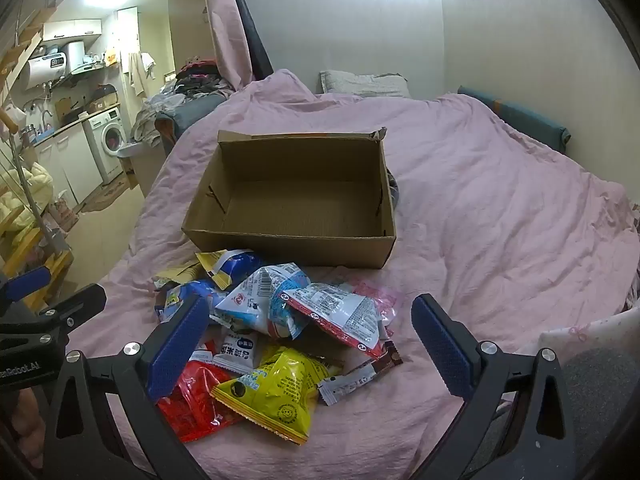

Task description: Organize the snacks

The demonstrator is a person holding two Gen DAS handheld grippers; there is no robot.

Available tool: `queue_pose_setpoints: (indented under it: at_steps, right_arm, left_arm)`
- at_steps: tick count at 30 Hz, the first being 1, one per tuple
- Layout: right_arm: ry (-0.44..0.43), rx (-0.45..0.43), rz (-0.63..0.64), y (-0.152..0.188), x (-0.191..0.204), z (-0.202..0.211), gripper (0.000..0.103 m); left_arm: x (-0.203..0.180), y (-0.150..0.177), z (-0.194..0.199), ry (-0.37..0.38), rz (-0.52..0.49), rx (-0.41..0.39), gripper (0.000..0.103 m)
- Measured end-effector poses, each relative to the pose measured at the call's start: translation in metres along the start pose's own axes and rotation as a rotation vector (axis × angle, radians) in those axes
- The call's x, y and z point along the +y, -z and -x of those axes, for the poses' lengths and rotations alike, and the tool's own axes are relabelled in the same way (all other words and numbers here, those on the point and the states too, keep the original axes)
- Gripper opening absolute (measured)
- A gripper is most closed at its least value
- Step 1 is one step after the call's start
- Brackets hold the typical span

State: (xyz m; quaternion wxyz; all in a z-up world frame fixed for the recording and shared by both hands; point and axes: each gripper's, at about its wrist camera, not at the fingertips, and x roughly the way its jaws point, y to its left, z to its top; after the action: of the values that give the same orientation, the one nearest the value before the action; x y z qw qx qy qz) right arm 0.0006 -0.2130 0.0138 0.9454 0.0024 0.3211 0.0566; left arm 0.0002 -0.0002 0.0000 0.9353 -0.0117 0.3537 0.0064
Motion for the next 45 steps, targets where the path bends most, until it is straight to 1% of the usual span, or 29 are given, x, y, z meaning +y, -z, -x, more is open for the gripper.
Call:
queue_pose_setpoints:
  at_steps: [22, 26, 37, 45]
  right_arm:
    - [-0.005, -0.005, -0.008, 0.0000, -0.0010, -0.0002, 0.103]
    - [-0.005, -0.003, -0.010, 0.0003, -0.0011, -0.0006, 0.103]
    - [-0.008, -0.002, -0.011, 0.0003, -0.0015, -0.0012, 0.103]
    - [-0.007, -0.002, -0.010, 0.0018, -0.0016, -0.0028, 0.103]
  left_arm:
    - [0.0010, -0.0002, 0.0011, 0.003, 0.003, -0.011, 0.103]
    - [0.0063, -0.0069, 0.0062, 0.001, 0.002, -0.012, 0.103]
    - [0.0090, -0.0079, 0.0076, 0.005, 0.004, -0.007, 0.103]
    - [0.0092, -0.0072, 0.0082, -0.004, 0.003, -0.017, 0.103]
